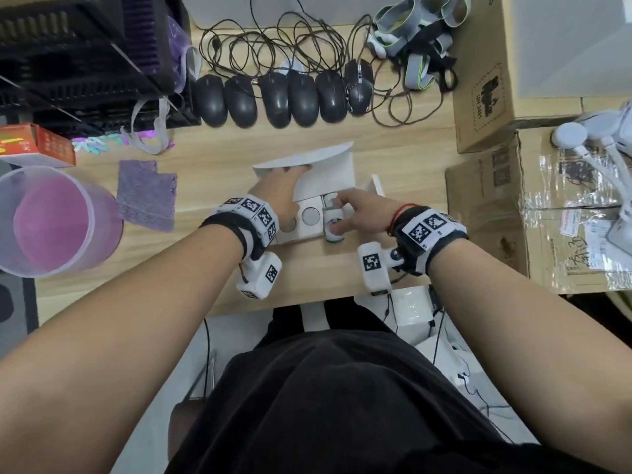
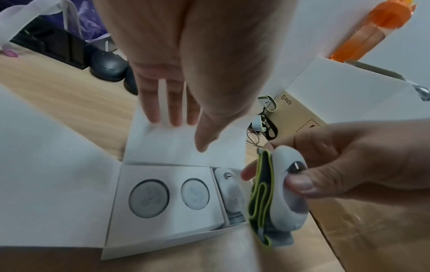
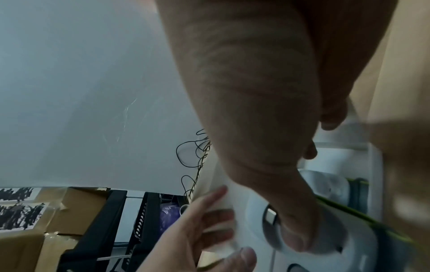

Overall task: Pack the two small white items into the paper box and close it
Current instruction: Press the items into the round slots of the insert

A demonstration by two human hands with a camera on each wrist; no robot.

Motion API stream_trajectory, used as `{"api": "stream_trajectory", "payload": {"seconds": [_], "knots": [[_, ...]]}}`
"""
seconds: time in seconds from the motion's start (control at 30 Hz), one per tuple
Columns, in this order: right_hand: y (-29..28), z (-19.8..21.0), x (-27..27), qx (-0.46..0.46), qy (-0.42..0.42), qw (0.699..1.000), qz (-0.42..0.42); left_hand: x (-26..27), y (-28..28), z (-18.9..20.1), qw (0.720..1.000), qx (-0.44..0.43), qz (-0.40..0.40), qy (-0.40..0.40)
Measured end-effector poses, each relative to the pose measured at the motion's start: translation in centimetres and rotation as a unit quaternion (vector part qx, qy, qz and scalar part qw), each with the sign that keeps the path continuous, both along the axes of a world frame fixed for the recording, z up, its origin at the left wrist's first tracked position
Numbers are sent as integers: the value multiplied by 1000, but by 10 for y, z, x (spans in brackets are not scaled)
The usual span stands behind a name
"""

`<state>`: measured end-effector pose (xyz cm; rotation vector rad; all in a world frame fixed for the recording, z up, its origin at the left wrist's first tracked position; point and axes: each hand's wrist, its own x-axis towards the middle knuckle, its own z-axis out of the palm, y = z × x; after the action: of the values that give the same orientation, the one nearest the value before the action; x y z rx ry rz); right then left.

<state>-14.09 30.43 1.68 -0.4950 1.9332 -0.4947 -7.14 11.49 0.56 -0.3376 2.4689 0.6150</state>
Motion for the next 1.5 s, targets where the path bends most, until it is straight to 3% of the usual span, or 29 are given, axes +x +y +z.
{"api": "stream_trajectory", "payload": {"seconds": [0.13,0.23,0.37,0.73,0.87,1.23,1.5], "knots": [[9,-16,-6,-1,66,997,-45,0,4,-15,998,-66,-19,-2],[17,-26,-18,-5,127,989,-81,0,9,-33,995,-79,-42,-52],[22,-40,-30,19,177,980,-83,2,10,-50,993,-88,-53,-63],[10,-61,-38,-14,206,978,-34,2,7,-63,993,-46,-68,-86],[8,-71,-44,38,246,968,12,1,9,-64,989,-61,-101,-85],[6,-78,-40,6,270,963,1,-2,10,-70,985,-65,-128,-101],[-4,-66,-32,14,243,969,45,3,15,-65,977,-71,-185,-84]]}}
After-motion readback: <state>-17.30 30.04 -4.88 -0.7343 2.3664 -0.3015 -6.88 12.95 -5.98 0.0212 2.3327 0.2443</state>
